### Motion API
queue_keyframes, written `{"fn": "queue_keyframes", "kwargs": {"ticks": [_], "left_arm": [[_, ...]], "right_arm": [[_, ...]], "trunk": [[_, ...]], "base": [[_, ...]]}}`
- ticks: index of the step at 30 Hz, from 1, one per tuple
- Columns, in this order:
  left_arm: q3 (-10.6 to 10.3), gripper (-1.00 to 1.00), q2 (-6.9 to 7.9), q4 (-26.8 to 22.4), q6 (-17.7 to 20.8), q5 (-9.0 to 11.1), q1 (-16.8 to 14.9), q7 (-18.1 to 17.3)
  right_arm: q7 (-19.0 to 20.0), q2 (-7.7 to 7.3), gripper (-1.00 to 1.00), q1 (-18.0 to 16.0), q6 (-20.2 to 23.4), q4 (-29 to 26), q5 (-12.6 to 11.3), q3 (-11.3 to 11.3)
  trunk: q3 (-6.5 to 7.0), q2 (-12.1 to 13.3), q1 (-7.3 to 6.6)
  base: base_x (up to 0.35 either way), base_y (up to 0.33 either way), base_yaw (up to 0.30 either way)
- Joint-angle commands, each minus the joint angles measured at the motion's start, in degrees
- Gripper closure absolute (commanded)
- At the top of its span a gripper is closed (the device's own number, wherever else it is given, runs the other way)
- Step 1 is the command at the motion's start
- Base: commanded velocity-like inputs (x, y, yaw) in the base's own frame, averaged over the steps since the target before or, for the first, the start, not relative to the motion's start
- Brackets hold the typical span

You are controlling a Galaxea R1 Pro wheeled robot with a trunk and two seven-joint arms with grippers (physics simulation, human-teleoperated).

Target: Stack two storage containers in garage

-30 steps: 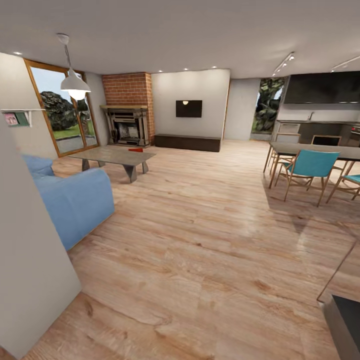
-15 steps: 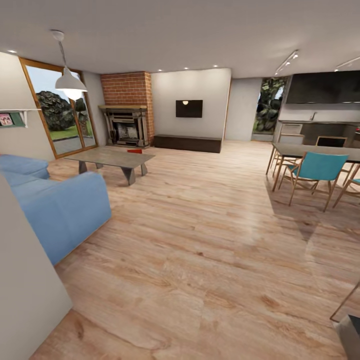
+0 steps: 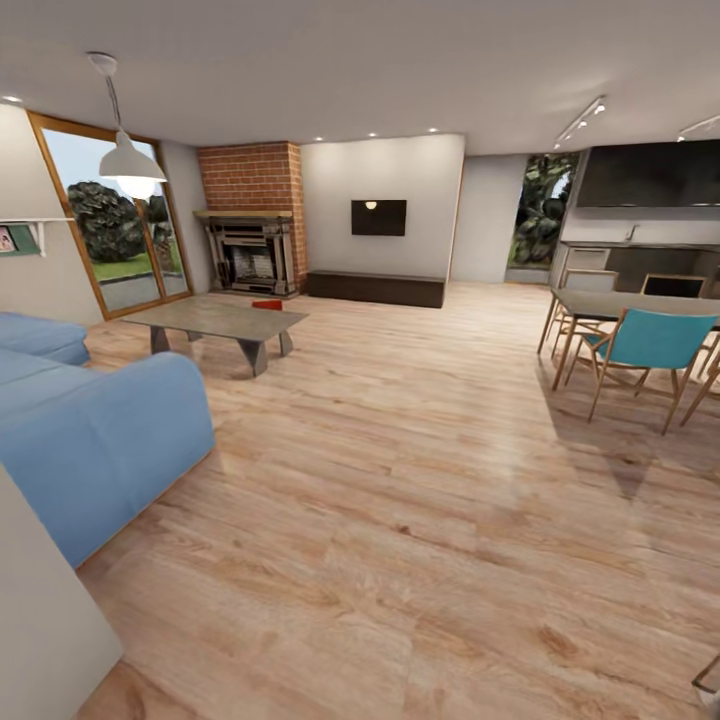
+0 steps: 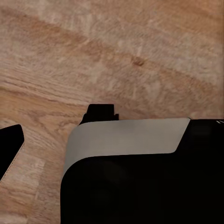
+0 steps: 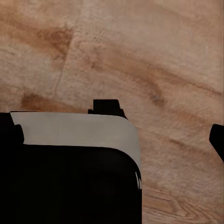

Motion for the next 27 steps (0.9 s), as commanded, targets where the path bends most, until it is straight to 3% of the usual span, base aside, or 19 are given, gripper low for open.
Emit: {"fn": "queue_keyframes", "kwargs": {"ticks": [1,27], "left_arm": [[-0.38,-1.00,-0.02,0.06,-0.20,0.32,-0.05,0.20],[-0.40,-1.00,-0.02,0.06,-0.17,0.32,-0.04,0.20]], "right_arm": [[-0.24,0.01,-1.00,-0.01,-0.09,-0.04,-0.43,0.48],[-0.24,-0.03,-1.00,-0.01,-0.09,-0.04,-0.43,0.49]], "trunk": [[-0.06,-0.02,0.03],[-0.06,-0.02,0.03]], "base": [[0.322,0.000,0.000],[0.323,0.000,0.000]]}}
